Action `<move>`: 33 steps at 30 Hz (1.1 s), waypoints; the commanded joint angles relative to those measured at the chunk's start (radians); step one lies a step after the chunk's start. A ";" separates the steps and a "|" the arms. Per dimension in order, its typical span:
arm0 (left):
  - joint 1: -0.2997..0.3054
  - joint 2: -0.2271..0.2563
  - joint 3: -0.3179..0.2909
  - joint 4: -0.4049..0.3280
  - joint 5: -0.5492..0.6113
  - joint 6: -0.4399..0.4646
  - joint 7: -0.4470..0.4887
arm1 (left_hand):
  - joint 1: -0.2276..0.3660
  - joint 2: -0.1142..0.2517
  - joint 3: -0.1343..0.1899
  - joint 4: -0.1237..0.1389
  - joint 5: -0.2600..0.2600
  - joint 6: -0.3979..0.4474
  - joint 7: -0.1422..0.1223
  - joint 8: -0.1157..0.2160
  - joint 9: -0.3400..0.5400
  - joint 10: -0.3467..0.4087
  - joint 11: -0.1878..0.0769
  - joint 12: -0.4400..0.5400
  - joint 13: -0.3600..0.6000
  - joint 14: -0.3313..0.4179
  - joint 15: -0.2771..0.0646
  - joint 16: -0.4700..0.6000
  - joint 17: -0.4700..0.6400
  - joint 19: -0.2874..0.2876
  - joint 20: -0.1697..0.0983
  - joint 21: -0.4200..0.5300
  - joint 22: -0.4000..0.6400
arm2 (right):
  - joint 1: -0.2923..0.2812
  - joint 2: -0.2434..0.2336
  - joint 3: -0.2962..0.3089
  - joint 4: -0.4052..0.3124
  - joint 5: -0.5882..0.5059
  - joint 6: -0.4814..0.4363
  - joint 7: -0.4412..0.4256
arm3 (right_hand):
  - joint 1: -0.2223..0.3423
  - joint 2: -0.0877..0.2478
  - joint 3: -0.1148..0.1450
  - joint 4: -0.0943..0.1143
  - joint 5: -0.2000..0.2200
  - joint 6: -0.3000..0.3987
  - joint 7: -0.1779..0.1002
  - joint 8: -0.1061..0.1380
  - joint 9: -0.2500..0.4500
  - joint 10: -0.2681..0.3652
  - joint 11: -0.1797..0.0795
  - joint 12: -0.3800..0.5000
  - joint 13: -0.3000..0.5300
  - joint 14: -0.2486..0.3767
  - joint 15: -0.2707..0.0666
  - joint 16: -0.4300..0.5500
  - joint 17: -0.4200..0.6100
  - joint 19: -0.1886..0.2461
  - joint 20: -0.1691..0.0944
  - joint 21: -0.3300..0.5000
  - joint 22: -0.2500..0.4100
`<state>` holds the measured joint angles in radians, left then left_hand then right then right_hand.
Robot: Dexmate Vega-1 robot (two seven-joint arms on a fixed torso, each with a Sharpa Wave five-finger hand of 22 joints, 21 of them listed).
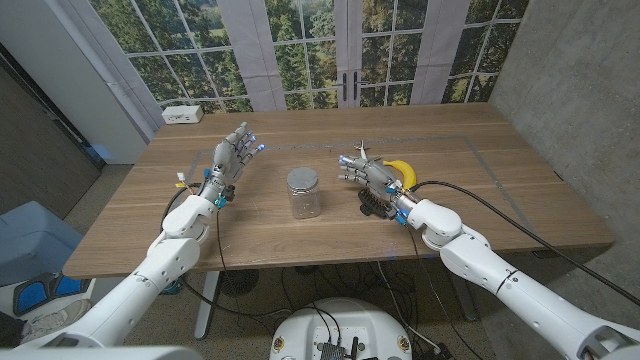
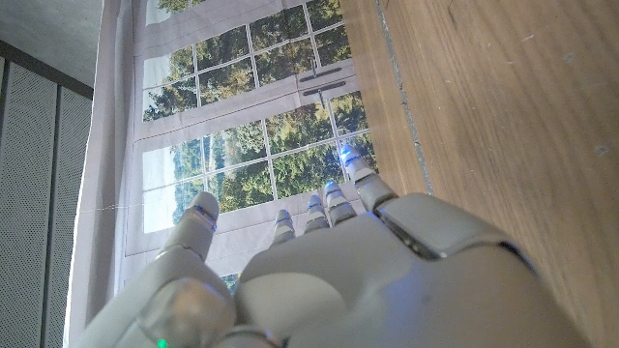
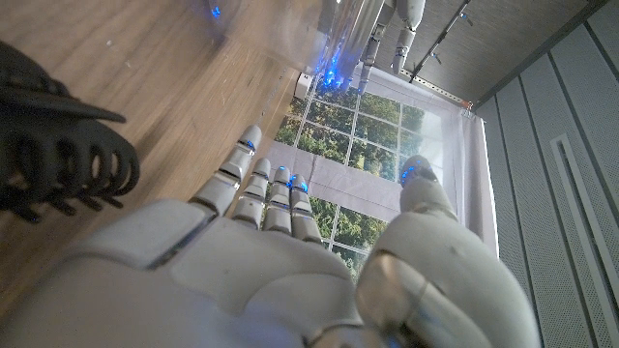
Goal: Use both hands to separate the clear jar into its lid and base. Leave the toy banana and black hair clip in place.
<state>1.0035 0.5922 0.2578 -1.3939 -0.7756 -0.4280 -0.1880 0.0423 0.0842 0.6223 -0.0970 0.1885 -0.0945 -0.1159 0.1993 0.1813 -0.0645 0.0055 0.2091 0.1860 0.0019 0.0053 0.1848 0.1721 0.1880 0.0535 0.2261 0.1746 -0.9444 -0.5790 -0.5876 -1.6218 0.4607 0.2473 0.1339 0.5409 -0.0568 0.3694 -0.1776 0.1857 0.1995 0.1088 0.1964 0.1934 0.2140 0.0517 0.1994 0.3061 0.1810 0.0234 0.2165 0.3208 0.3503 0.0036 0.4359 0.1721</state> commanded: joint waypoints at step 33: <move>-0.004 0.035 0.008 -0.056 0.017 0.042 0.003 | -0.016 0.001 -0.001 -0.009 0.005 0.016 -0.002 -0.004 0.000 0.008 0.001 -0.001 0.003 0.009 -0.003 0.000 0.004 0.019 0.007 -0.005 0.005 | 0.104 0.009 -0.162 0.119 -0.665 0.046 -0.233 | 0.099 -0.128 -0.117 0.006 0.091 -0.111 -0.028 0.000 0.018 -0.064 -0.054 -0.009 -0.024 -0.021 -0.051 -0.018 -0.068 0.037 -0.045 -0.060 0.003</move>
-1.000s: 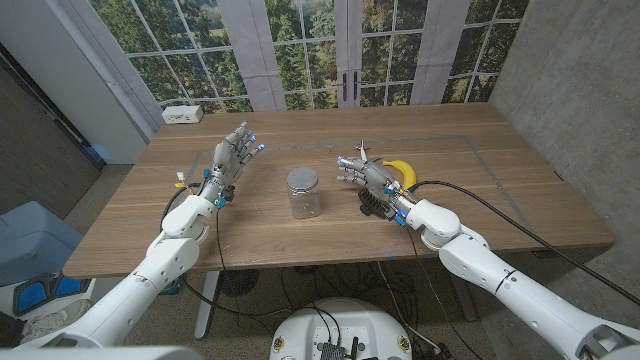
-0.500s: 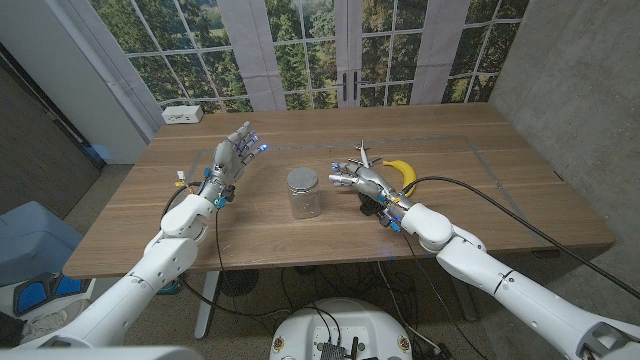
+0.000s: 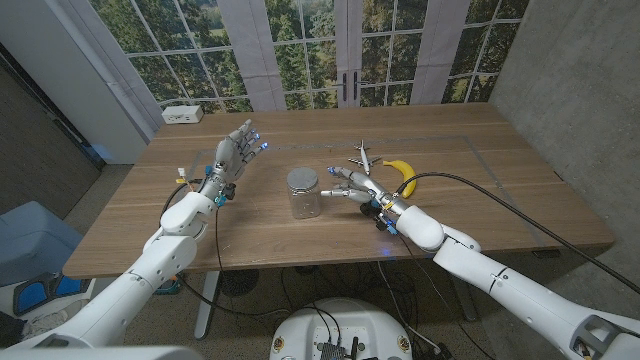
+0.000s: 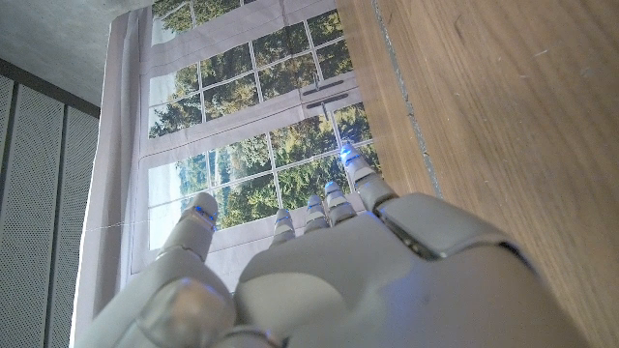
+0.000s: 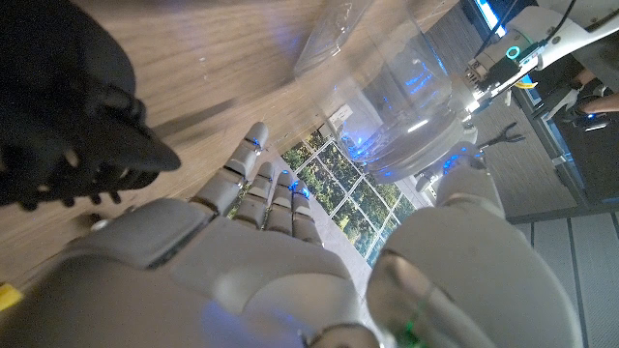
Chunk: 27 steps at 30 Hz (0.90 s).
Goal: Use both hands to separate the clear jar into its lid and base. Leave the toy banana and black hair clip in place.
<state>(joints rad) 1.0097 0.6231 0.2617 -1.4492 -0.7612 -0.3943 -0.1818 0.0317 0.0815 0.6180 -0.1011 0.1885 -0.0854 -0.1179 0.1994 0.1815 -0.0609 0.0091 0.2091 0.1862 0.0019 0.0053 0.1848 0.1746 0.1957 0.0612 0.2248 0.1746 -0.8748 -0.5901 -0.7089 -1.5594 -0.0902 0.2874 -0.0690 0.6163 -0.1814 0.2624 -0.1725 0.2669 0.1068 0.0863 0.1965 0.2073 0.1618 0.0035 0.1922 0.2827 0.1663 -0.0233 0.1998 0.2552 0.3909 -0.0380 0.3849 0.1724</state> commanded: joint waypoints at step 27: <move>0.025 0.012 -0.018 -0.032 -0.029 0.013 0.000 | -0.008 0.001 0.002 -0.008 0.005 0.006 0.002 -0.007 -0.001 0.008 -0.006 -0.002 0.003 0.021 -0.003 0.002 0.001 0.027 0.006 -0.002 0.005 | 0.069 0.100 -0.095 0.166 -0.125 0.072 -0.052 | 0.043 0.031 -0.068 0.027 0.053 -0.081 0.035 0.006 0.012 -0.058 0.031 0.007 0.001 -0.061 0.039 0.009 0.002 -0.057 0.086 -0.066 0.007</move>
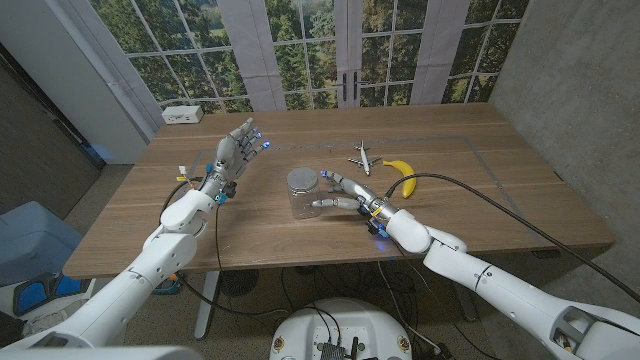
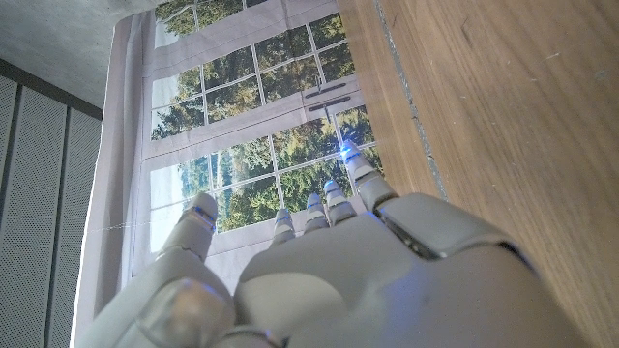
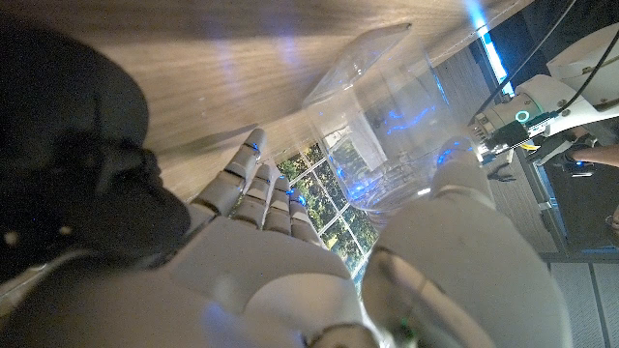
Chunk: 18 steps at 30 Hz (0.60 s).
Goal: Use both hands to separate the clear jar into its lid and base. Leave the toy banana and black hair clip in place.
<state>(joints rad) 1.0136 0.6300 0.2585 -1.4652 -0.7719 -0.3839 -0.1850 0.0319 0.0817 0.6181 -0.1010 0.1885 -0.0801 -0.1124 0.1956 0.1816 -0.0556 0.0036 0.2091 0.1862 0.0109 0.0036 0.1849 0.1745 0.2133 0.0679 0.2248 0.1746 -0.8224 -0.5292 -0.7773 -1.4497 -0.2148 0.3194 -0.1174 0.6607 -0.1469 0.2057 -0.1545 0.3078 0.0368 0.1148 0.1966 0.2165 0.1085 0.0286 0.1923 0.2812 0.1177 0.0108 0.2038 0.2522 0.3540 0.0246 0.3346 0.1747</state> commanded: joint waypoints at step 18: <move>0.037 0.004 -0.033 -0.015 -0.064 0.000 -0.040 | -0.009 0.000 0.001 -0.008 0.006 0.002 -0.001 -0.005 -0.001 0.006 0.000 -0.001 0.003 0.019 -0.003 0.003 0.002 0.016 0.005 -0.003 0.005 | 0.046 0.107 -0.067 0.120 -0.007 0.054 -0.002 | 0.002 0.010 -0.029 0.017 0.033 -0.037 0.024 0.006 0.005 -0.028 0.025 0.009 0.004 -0.037 0.024 0.011 0.014 -0.039 0.062 -0.038 0.007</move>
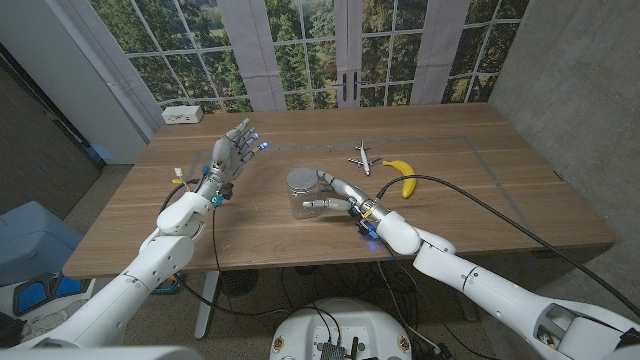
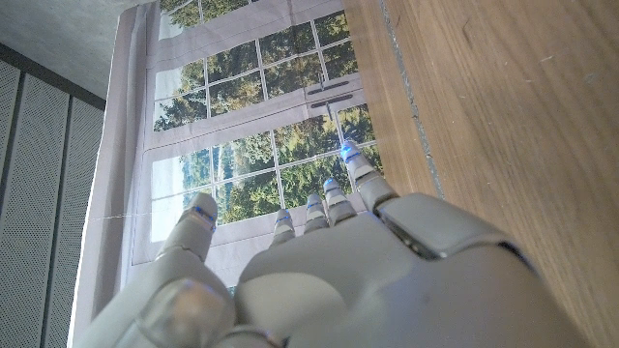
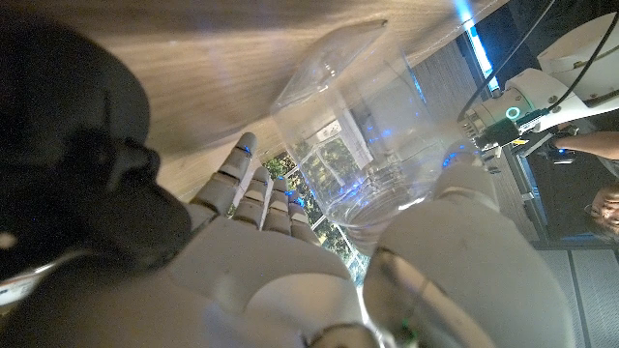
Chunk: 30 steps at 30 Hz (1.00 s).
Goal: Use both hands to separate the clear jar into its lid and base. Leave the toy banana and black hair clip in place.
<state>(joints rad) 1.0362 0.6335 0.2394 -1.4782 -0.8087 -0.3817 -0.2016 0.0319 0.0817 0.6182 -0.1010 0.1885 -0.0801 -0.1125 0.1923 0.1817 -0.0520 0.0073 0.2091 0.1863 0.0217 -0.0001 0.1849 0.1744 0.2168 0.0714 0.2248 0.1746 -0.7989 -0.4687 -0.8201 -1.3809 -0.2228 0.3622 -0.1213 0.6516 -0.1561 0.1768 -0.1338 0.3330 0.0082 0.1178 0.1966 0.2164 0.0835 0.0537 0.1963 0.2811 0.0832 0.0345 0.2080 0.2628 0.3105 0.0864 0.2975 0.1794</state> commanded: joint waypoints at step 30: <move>0.038 0.006 -0.052 -0.002 -0.101 0.014 -0.093 | -0.015 -0.001 -0.002 -0.005 0.006 0.001 -0.005 -0.004 -0.001 0.008 -0.009 -0.002 0.003 0.041 0.009 0.010 0.003 0.033 0.021 -0.001 0.006 | 0.076 0.185 -0.102 0.250 -0.050 0.027 -0.140 | 0.167 0.103 0.046 -0.025 0.041 0.252 -0.125 0.222 0.078 0.200 -0.141 0.140 0.114 0.076 -0.033 0.105 0.134 -0.169 0.124 -0.085 0.008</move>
<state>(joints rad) 1.0597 0.6358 0.2014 -1.4776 -0.8876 -0.3746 -0.2803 0.0266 0.0763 0.6182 -0.1009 0.1885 -0.0802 -0.1125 0.1925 0.1766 -0.0448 0.0000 0.2091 0.1878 0.0502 0.0072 0.1897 0.1742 0.2438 0.0908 0.2248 0.1795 -0.7374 -0.3250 -0.8923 -1.1954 -0.2585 0.3931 -0.2211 0.7631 -0.0866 0.1973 -0.1581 0.3967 0.1745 0.0076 0.3527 0.2686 0.2098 -0.0717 0.2897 0.3585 0.1117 0.0217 0.2857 0.3649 0.1350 0.2110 0.2069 0.1844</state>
